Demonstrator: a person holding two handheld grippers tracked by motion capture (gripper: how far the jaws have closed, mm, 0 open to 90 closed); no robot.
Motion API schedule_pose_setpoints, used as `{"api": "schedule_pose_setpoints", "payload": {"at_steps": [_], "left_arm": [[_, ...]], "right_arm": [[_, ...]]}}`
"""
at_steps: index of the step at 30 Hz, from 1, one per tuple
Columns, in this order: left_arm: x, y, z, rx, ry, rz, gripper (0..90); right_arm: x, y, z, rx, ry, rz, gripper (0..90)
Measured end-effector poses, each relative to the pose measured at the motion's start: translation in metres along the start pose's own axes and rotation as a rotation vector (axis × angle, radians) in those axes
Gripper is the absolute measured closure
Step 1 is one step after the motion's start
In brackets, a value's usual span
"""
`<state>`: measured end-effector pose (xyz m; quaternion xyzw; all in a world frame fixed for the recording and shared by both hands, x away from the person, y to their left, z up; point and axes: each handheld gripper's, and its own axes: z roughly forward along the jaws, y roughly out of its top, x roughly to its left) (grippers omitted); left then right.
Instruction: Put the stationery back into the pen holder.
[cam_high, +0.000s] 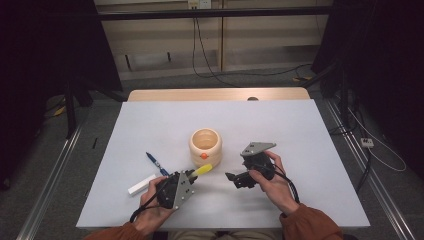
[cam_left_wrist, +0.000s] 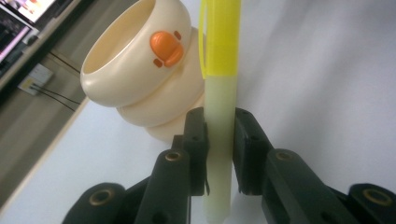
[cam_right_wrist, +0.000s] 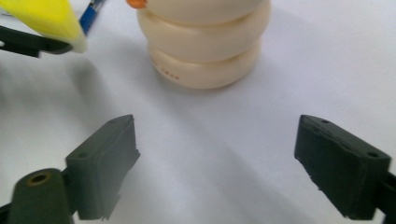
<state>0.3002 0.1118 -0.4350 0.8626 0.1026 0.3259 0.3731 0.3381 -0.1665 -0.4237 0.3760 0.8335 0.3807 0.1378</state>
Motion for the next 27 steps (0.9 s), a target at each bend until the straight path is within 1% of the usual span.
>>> {"api": "schedule_pose_setpoints", "payload": {"at_steps": [1, 2, 3, 4, 6, 9, 11, 12, 14, 16, 18, 20, 22, 23, 25, 26, 27], "left_arm": [[0.001, 0.0, -0.001, -0.001, -0.006, -0.019, 77.6], [0.003, -0.001, -0.003, -0.013, -0.018, -0.045, 77.6], [0.004, -0.001, -0.004, -0.02, -0.025, -0.073, 77.6], [0.006, -0.002, -0.005, -0.023, -0.03, -0.091, 77.6], [0.01, -0.003, -0.008, -0.026, -0.035, -0.124, 77.6], [0.015, -0.004, -0.011, -0.037, -0.05, -0.184, 77.6], [0.017, -0.003, -0.014, -0.048, -0.047, -0.201, 77.6], [0.018, -0.003, -0.015, -0.058, -0.051, -0.221, 77.6], [0.021, -0.002, -0.017, -0.071, -0.056, -0.241, 77.6], [0.024, -0.001, -0.019, -0.082, -0.066, -0.265, 77.6], [0.027, 0.0, -0.022, -0.094, -0.073, -0.301, 77.5], [0.031, 0.001, -0.024, -0.108, -0.073, -0.33, 77.6], [0.036, 0.002, -0.027, -0.112, -0.07, -0.34, 77.6], [0.039, 0.003, -0.028, -0.128, -0.068, -0.359, 77.5], [0.044, 0.004, -0.03, -0.134, -0.061, -0.369, 77.5], [0.047, 0.005, -0.032, -0.146, -0.056, -0.383, 77.6], [0.05, 0.005, -0.033, -0.146, -0.054, -0.384, 77.5]], "right_arm": [[-0.001, -0.001, -0.001, -0.007, -0.002, 0.004, 12.6], [-0.002, -0.003, -0.003, -0.015, -0.004, 0.01, 13.2], [-0.003, -0.004, -0.005, -0.025, -0.003, 0.008, 12.8], [-0.003, -0.006, -0.006, -0.027, -0.007, 0.003, 12.1], [-0.005, -0.01, -0.009, -0.04, -0.025, 0.009, 12.3], [-0.008, -0.017, -0.015, -0.065, -0.05, 0.019, 11.6], [-0.011, -0.021, -0.018, -0.094, -0.067, 0.024, 11.6], [-0.012, -0.023, -0.02, -0.112, -0.076, 0.026, 11.4], [-0.013, -0.026, -0.023, -0.141, -0.086, 0.043, 11.1], [-0.015, -0.029, -0.027, -0.15, -0.097, 0.039, 10.5], [-0.016, -0.033, -0.03, -0.155, -0.093, 0.054, 10.0], [-0.018, -0.038, -0.033, -0.151, -0.108, 0.065, 10.4], [-0.019, -0.043, -0.036, -0.152, -0.125, 0.071, 10.5], [-0.02, -0.044, -0.037, -0.153, -0.132, 0.077, 10.5], [-0.022, -0.049, -0.041, -0.166, -0.148, 0.093, 10.1], [-0.023, -0.051, -0.042, -0.168, -0.156, 0.096, 9.9], [-0.024, -0.053, -0.043, -0.177, -0.169, 0.105, 9.8]]}}
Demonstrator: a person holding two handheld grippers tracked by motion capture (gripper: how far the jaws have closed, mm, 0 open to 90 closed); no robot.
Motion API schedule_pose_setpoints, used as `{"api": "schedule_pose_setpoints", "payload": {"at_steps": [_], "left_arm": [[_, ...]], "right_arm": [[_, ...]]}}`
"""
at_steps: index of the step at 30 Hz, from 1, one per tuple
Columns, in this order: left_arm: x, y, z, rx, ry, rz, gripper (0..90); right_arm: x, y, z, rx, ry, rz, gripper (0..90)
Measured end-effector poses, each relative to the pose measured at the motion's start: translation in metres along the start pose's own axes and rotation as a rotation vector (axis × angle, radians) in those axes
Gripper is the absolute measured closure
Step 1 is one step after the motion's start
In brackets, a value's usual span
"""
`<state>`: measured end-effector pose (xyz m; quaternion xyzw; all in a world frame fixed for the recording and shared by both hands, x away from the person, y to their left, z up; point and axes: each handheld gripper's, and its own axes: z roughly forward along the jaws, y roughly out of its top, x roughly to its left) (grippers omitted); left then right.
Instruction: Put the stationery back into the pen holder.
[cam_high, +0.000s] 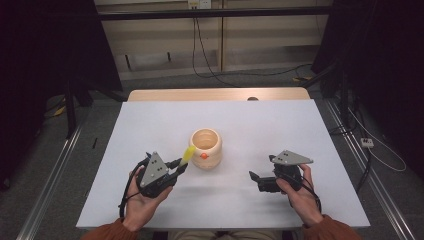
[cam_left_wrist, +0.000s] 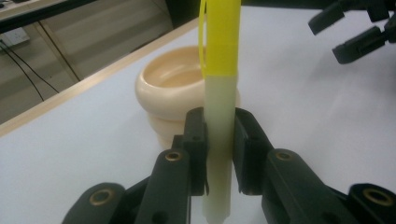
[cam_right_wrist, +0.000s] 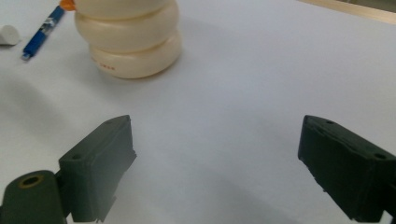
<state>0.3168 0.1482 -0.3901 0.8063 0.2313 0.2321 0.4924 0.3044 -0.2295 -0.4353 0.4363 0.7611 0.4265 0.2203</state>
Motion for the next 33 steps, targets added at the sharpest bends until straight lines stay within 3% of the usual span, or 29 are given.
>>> {"api": "schedule_pose_setpoints", "payload": {"at_steps": [2, 6, 21, 33], "left_arm": [[0.004, 0.003, -0.002, -0.004, 0.002, -0.007, 77.5], [0.01, 0.009, -0.001, -0.017, -0.005, -0.049, 77.6], [0.029, 0.028, 0.009, -0.048, -0.05, -0.184, 77.5], [0.04, 0.046, 0.019, -0.077, -0.062, -0.238, 77.5]], "right_arm": [[-0.003, -0.002, -0.002, -0.025, -0.023, 0.003, 9.8], [-0.007, -0.009, -0.002, -0.021, -0.046, 0.031, 12.1], [-0.01, -0.025, -0.013, -0.053, -0.072, 0.045, 10.9], [-0.011, -0.025, -0.012, -0.064, -0.085, 0.049, 10.2]]}}
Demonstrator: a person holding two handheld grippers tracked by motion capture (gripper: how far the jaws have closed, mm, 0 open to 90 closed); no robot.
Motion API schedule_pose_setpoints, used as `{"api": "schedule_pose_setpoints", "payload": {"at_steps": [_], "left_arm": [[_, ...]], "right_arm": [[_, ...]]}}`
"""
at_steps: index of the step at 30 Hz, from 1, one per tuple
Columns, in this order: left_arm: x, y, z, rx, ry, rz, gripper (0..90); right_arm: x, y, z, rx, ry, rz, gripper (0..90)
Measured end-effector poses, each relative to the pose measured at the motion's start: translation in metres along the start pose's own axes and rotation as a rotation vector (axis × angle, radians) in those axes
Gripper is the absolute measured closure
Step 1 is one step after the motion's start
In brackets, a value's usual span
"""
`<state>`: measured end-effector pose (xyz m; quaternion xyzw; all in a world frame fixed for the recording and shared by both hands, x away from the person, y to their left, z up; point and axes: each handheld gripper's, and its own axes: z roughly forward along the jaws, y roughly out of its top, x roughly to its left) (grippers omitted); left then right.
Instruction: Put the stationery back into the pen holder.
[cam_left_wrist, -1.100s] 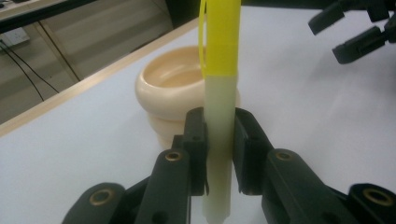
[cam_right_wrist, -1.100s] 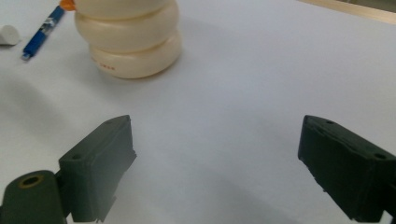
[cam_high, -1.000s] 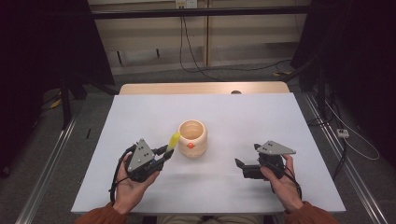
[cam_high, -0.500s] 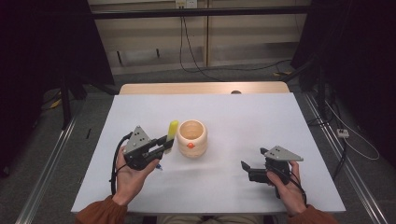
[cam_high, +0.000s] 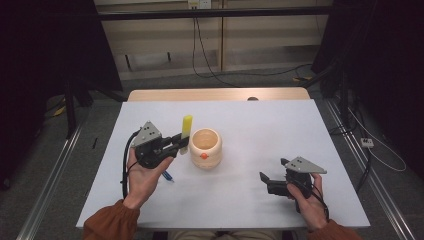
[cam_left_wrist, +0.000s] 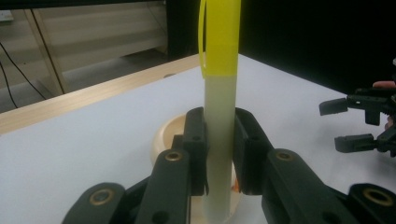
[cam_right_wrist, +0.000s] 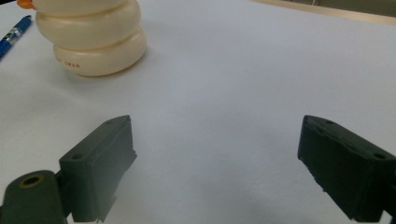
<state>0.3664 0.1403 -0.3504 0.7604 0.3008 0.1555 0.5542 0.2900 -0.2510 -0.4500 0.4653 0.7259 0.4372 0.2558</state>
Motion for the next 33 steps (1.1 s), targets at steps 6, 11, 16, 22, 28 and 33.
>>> {"api": "schedule_pose_setpoints", "payload": {"at_steps": [6, 11, 16, 22, 28, 33], "left_arm": [[0.003, 0.006, 0.007, -0.002, 0.002, -0.006, 77.5], [0.005, 0.013, 0.015, -0.014, 0.005, -0.013, 77.6], [0.006, 0.016, 0.023, -0.025, 0.009, -0.01, 77.5], [0.006, 0.016, 0.034, -0.029, 0.014, -0.02, 77.5], [0.006, 0.019, 0.048, -0.039, 0.015, -0.015, 77.5], [0.002, 0.02, 0.057, -0.042, 0.012, -0.009, 77.5]], "right_arm": [[0.001, 0.0, 0.001, 0.009, 0.009, -0.002, 10.1], [0.001, 0.0, 0.001, 0.008, 0.012, -0.002, 10.1], [0.001, 0.0, 0.002, 0.01, 0.017, -0.007, 9.0], [0.002, 0.0, 0.003, 0.01, 0.027, -0.003, 8.3], [0.004, 0.0, 0.004, 0.023, 0.052, -0.013, 7.6], [0.004, 0.0, 0.004, 0.024, 0.053, -0.011, 7.4]]}}
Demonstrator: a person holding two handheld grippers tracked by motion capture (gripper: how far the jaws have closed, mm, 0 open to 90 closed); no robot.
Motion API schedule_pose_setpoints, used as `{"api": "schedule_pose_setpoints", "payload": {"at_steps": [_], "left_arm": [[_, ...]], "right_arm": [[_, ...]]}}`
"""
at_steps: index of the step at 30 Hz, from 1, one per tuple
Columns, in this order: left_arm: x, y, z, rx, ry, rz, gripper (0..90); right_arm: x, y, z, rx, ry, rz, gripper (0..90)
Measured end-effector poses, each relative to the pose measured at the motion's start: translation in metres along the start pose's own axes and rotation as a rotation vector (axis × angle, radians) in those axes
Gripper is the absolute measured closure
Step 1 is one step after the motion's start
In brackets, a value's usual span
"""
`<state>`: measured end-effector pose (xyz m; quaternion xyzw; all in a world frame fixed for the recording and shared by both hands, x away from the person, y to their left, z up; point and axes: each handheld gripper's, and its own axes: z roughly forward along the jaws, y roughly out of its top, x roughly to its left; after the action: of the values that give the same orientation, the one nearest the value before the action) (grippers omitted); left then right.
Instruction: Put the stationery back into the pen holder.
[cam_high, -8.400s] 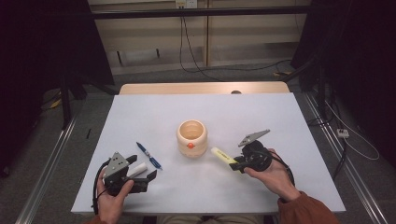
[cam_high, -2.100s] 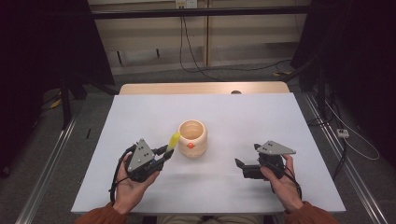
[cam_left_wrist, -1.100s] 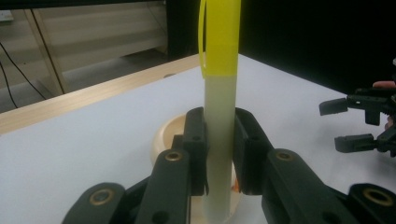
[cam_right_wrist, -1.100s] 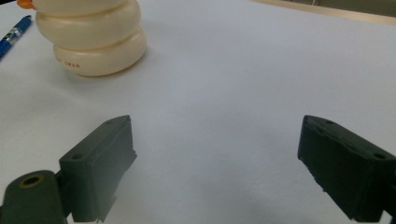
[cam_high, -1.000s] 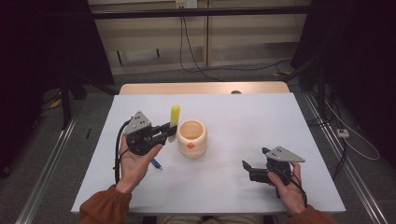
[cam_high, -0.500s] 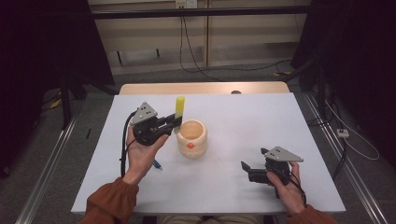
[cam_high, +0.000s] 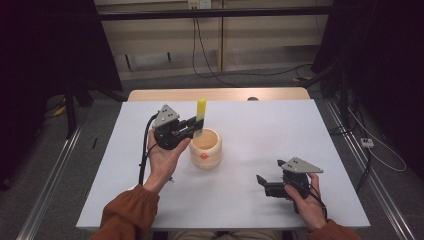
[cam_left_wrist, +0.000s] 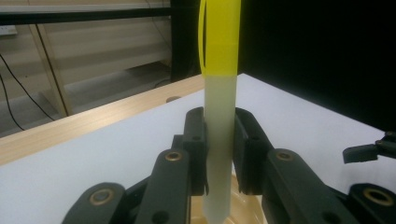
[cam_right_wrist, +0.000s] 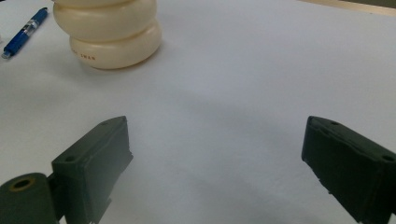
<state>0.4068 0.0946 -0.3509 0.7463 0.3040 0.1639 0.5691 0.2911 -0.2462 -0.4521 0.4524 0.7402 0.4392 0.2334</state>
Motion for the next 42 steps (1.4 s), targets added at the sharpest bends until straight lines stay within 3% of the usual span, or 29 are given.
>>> {"api": "schedule_pose_setpoints", "payload": {"at_steps": [22, 24, 38, 42], "left_arm": [[0.003, -0.027, 0.023, 0.065, 0.009, -0.02, 77.5], [0.002, -0.028, 0.023, 0.069, 0.014, -0.005, 77.5], [0.001, -0.048, 0.033, 0.126, 0.007, -0.001, 77.3], [0.001, -0.047, 0.031, 0.114, 0.009, 0.003, 70.5]], "right_arm": [[-0.001, 0.0, 0.0, -0.003, 0.004, 0.012, 7.5], [-0.001, 0.0, 0.0, -0.002, 0.004, 0.012, 7.8], [0.0, 0.0, 0.0, 0.001, 0.01, 0.009, 8.1], [-0.001, 0.0, 0.0, 0.001, 0.015, 0.01, 8.1]]}}
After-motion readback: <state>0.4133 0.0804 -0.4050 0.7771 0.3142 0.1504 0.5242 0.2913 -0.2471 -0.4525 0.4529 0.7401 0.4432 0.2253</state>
